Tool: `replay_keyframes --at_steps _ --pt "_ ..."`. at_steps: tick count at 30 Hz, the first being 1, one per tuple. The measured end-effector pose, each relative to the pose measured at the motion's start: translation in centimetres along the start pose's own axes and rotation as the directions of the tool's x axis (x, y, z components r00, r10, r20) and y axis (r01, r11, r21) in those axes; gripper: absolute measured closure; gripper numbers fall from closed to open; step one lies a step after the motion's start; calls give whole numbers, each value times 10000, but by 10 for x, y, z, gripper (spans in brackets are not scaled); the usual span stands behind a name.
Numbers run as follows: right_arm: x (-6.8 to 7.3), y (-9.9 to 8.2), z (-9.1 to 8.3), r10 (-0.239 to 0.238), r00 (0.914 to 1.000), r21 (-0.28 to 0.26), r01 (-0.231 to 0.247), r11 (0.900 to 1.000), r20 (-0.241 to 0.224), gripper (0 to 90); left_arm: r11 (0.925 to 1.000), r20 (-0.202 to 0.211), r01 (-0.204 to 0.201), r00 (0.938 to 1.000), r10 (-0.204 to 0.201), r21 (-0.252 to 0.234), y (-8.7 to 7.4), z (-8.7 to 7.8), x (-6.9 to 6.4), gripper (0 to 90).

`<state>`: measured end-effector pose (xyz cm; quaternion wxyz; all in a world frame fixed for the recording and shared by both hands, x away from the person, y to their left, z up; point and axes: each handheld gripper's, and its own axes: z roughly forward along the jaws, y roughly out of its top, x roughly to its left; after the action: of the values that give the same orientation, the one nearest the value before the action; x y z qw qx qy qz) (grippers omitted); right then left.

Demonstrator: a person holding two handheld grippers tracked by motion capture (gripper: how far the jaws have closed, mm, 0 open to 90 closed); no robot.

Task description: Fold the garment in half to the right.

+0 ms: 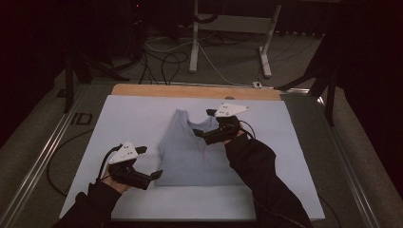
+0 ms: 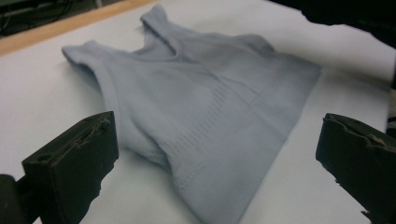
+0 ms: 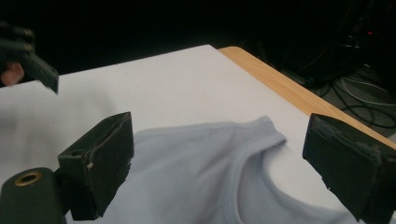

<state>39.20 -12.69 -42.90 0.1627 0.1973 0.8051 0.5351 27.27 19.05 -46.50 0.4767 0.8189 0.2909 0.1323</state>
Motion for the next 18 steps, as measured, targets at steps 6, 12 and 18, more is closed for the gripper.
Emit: replay_keyframes --at_steps 6,12,18 --pt "-1 3 26 38 9996 120 -34 9999 -297 91 9992 255 124 9996 -134 379 -9 13 1 1" --pt "-6 3 51 -8 9990 428 28 9991 -454 91 9941 428 465 9978 -509 980 -21 28 5 2" --pt "-8 2 62 55 9986 659 -20 9978 -526 91 9857 654 428 9964 -541 1630 -29 39 3 2"
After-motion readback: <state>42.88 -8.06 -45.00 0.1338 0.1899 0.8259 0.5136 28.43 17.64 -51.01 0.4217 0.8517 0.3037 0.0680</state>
